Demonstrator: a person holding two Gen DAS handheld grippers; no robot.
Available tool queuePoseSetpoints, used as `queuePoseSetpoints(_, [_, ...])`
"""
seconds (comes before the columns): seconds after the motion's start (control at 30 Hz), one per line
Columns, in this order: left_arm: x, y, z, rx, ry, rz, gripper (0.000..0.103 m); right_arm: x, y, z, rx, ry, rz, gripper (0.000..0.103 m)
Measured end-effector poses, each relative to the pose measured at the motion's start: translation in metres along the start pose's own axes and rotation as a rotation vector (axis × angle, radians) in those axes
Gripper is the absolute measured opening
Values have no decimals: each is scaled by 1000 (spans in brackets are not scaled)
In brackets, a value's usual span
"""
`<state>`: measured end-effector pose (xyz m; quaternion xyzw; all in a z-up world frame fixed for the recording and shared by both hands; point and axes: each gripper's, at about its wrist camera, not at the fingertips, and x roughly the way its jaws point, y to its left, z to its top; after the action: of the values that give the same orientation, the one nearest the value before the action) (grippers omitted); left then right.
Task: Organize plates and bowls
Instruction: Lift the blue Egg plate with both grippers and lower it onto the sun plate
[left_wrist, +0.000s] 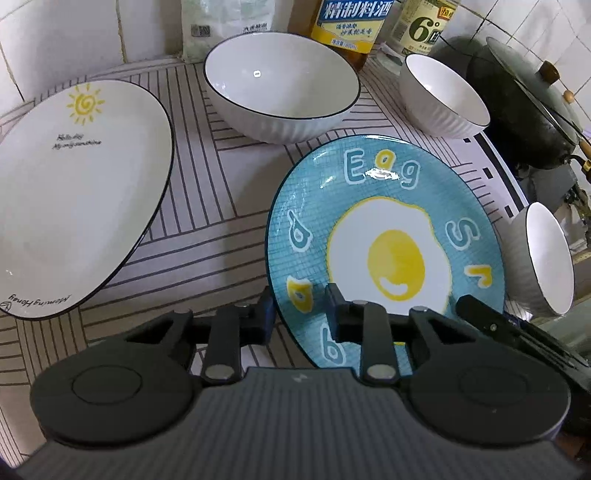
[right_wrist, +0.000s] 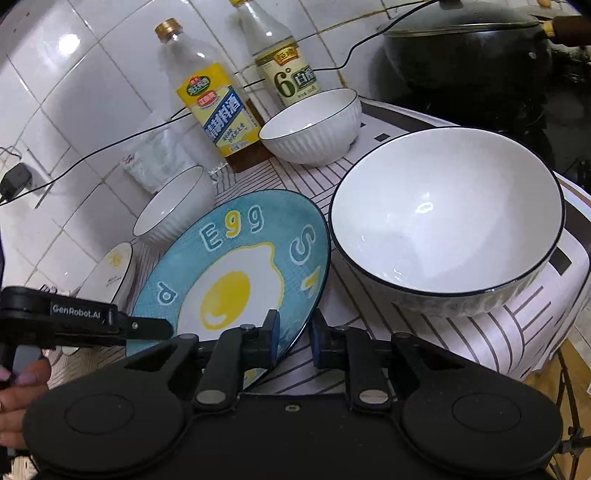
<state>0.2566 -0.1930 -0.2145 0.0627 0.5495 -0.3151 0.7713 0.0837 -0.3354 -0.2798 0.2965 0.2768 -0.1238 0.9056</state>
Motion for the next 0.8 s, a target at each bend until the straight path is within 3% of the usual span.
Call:
queuePoseSetpoints(0.17, [3,-2,8,25,41,24,30,-2,11,5,-85,67,11,22])
queuePoseSetpoints(0.27, [-5,-10,5,79,9,74,30,-4,20,8,-114,101,16,24])
queuePoseSetpoints(0.4, [-19,-7,0,59,3,82,30,-13,26,12,-144,113,44,24])
queuePoseSetpoints(0.8, [-102,-2,-32,49,-83,85,30,-63,58,27,-237,155,182,25])
